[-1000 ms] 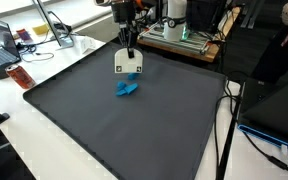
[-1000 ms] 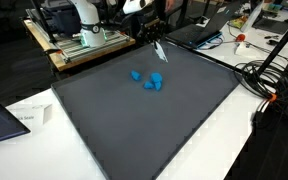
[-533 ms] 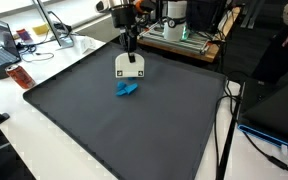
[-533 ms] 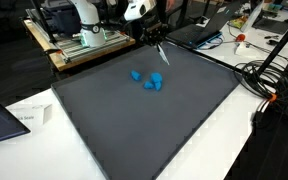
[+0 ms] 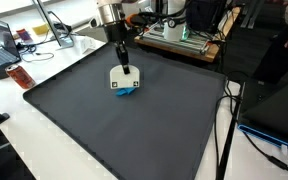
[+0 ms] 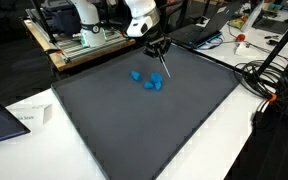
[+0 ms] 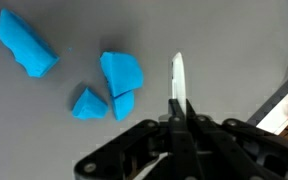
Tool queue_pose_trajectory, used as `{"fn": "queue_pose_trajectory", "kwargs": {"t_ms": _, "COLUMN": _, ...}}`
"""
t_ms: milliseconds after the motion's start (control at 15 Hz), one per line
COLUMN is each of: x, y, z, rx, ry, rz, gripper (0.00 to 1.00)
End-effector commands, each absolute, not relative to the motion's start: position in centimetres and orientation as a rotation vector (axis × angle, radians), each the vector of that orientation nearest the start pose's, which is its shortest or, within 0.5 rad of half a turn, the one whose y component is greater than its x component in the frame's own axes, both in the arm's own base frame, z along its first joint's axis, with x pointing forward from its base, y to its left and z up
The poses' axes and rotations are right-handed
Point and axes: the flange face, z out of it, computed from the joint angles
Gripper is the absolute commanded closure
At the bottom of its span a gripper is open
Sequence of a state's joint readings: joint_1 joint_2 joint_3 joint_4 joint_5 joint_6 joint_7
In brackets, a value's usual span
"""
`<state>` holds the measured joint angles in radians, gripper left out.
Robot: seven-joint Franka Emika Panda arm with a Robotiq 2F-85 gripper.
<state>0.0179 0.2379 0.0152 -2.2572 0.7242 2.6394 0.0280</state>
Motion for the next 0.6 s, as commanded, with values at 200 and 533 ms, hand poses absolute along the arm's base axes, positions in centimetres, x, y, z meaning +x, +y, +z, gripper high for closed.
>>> {"fn": "queue_pose_trajectory", "kwargs": {"t_ms": 200, "x": 58.8, "y": -2.3, "z": 22.7, "rx": -2.509, "ry": 0.943, "rz": 0.003, "gripper": 0.99}}
{"fn": "queue_pose_trajectory", "kwargs": {"t_ms": 533, "x": 60.8, "y": -4.6, "z": 21.8, "rx": -2.421, "ry": 1.032, "rz": 0.115, "gripper": 0.99}}
